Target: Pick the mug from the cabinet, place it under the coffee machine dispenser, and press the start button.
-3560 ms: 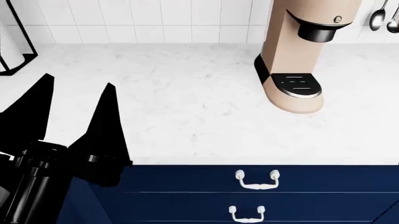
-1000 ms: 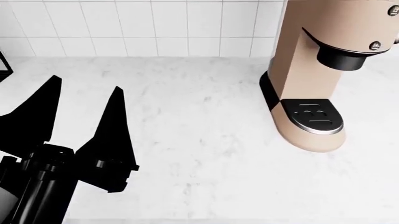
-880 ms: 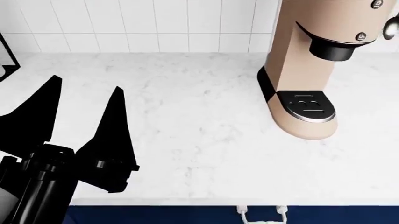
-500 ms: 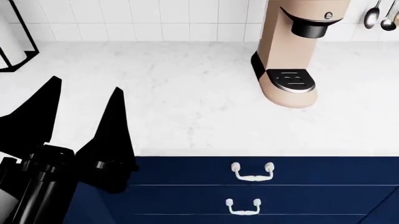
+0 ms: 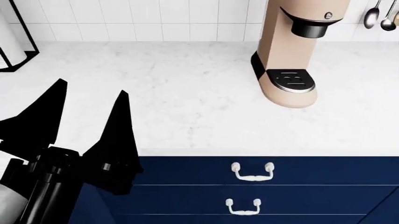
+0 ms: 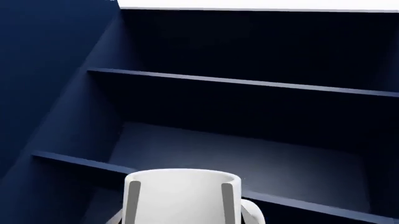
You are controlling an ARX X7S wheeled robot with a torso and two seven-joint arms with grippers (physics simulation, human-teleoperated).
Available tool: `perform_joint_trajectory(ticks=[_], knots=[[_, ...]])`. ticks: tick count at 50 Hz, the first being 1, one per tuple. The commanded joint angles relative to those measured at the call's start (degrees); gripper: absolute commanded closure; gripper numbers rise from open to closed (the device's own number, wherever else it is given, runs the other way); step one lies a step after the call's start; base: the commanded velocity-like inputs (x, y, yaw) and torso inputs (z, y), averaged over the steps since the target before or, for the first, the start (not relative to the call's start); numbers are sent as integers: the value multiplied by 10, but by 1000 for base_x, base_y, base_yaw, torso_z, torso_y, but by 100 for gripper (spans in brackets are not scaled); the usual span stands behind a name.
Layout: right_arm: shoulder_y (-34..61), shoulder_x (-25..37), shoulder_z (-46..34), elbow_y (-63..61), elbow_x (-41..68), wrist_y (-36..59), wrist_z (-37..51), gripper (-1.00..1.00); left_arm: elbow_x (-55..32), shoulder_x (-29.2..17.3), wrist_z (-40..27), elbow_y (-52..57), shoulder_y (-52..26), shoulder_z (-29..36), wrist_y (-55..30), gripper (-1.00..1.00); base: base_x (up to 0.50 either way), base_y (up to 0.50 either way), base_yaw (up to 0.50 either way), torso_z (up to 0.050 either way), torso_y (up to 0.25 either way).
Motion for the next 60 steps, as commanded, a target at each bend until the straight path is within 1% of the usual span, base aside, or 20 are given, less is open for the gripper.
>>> perform_joint_trajectory(ticks=[1, 6, 15, 29, 54, 60], knots=[[-122, 13, 8, -289, 14, 194, -42, 100, 5, -1, -3, 1, 1, 9, 2, -100, 0, 0, 0, 0, 0], [-177, 12, 21, -390, 26, 260, -39, 100, 6, -1, -3, 0, 2, 11, 5, -100, 0, 0, 0, 0, 0], [-239, 14, 36, -515, 47, 349, -41, 100, 10, -3, -4, -1, 4, 17, 7, -100, 0, 0, 0, 0, 0], [-346, 17, 47, -647, 74, 442, -48, 100, 16, -5, -5, -2, 5, 28, 10, -100, 0, 0, 0, 0, 0], [-502, 21, 78, -781, 98, 488, -44, 100, 21, -9, -9, -6, 8, 38, 17, -100, 0, 0, 0, 0, 0], [-510, 21, 66, -762, 98, 473, -43, 100, 22, -11, -11, -4, 8, 41, 17, -100, 0, 0, 0, 0, 0]])
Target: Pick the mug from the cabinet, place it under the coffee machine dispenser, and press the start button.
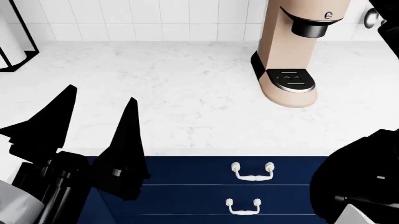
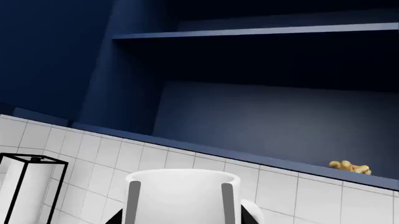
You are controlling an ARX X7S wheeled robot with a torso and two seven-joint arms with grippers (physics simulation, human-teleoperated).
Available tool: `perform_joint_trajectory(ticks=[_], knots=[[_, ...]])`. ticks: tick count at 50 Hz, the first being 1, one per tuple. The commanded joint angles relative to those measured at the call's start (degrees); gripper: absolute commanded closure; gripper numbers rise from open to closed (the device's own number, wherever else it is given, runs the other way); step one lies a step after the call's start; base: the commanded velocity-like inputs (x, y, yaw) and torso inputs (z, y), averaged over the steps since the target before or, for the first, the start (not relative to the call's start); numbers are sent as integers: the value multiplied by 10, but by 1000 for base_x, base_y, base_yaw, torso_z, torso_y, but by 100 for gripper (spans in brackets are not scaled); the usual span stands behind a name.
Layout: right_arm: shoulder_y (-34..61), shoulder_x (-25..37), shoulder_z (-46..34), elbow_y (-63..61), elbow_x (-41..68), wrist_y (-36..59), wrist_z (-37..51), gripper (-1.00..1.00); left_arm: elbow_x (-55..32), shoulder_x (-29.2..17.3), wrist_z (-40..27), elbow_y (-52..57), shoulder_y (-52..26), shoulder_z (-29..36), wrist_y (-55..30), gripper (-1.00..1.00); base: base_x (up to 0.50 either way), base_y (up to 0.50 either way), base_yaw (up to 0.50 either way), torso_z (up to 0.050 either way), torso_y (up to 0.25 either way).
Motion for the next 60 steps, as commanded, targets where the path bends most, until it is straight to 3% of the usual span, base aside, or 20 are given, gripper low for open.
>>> perform_joint_trajectory(ticks=[1, 14, 44, 60], knots=[[-40, 4, -5, -20, 2, 0, -4, 100, 3, -2, -2, 0, 0, 7, 1, -100, 0, 0, 0, 0, 0], [-122, 30, -6, -81, 13, 19, -14, 100, 8, -2, -2, -4, 6, 13, 8, -100, 0, 0, 0, 0, 1], [-367, 62, 6, -130, 4, -153, -30, 100, 14, -6, -6, -8, 5, 29, 11, -100, 0, 0, 0, 1, 0], [-447, 54, 20, -135, 6, -208, -27, 100, 28, -8, -9, -7, 8, 38, 14, -100, -18, -62, 0, 0, 0]])
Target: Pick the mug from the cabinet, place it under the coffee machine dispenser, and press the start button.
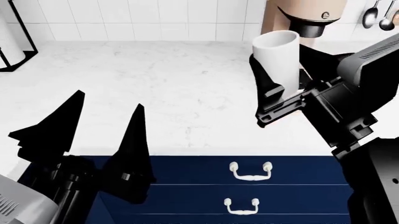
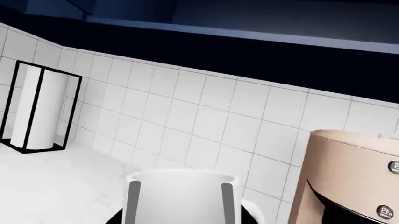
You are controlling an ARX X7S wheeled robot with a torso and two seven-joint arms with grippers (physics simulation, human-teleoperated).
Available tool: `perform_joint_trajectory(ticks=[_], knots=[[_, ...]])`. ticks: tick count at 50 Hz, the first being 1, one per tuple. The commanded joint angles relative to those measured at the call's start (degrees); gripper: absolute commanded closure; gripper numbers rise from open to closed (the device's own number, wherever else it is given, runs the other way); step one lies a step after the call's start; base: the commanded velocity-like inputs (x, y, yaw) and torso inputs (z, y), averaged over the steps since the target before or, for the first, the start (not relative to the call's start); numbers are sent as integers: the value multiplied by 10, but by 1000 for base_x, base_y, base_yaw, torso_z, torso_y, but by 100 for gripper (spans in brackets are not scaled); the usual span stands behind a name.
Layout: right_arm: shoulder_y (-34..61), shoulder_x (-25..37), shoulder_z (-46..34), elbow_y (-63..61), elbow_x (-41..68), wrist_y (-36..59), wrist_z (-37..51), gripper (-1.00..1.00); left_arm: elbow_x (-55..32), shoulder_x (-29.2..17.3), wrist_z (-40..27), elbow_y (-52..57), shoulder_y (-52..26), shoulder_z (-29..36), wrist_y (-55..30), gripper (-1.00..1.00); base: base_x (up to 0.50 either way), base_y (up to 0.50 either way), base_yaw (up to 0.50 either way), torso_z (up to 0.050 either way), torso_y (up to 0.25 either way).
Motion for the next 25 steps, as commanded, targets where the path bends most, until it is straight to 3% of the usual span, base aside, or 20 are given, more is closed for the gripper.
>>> perform_joint_trajectory(ticks=[1, 15, 25], knots=[[-48, -5, 13, -4, -6, -36, -1, 100, 10, -1, -2, 1, 2, 8, 2, -100, -141, -500, 0, 0, 0], [-22, -2, 13, -12, -2, -26, 9, 100, 9, -3, -4, -2, -3, 14, 3, -100, -128, -500, 0, 0, 1], [-3, -2, 2, -15, 1, -24, 14, 100, 10, -3, -7, -6, 2, 12, 9, -100, 19, -19, 0, 0, 0]])
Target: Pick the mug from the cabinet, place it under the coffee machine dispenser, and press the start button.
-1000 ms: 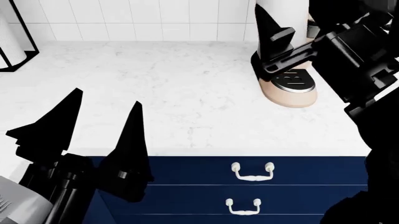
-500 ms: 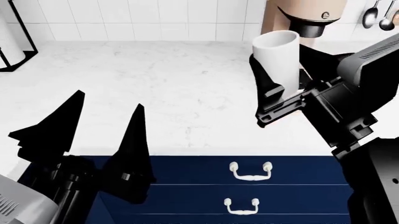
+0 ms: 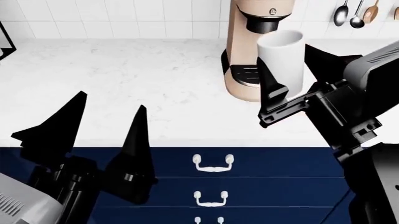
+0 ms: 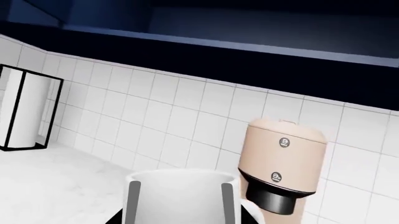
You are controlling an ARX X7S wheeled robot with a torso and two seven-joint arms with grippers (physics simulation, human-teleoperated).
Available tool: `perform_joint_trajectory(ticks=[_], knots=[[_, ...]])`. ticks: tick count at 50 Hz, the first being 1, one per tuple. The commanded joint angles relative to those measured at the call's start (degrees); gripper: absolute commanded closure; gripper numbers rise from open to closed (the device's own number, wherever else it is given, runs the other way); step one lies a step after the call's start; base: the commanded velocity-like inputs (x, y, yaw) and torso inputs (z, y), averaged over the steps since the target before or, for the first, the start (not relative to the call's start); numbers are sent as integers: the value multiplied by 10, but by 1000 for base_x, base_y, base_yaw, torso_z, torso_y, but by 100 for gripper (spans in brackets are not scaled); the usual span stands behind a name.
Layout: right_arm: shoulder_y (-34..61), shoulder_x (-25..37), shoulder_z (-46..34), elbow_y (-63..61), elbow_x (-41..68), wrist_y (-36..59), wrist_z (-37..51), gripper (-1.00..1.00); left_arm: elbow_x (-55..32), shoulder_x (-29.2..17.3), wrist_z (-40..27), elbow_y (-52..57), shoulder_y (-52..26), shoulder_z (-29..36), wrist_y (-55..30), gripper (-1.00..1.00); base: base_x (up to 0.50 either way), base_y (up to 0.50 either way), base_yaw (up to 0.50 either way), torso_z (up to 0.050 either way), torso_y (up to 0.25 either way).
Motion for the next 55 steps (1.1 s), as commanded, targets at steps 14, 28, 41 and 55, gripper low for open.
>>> perform_joint_trajectory(ticks=[14, 28, 41, 55], knots=[[16, 2, 28, -49, 26, 15, -7, 100, 4, -3, -6, -3, 3, 4, 8, -100, 484, 0, 0, 0, 1], [17, 7, 49, -69, 47, 23, -13, 100, 4, -5, -7, -5, -1, 8, 9, -100, 214, 0, 0, 0, 1], [9, -1, 29, -56, 43, -20, -10, 100, 4, -9, -10, -4, 4, 8, 13, -100, 97, 0, 0, 1, 1], [0, 6, 46, -80, 63, -12, -15, 100, 5, -10, -15, -7, -1, 11, 14, -100, 0, 0, 0, 0, 0]])
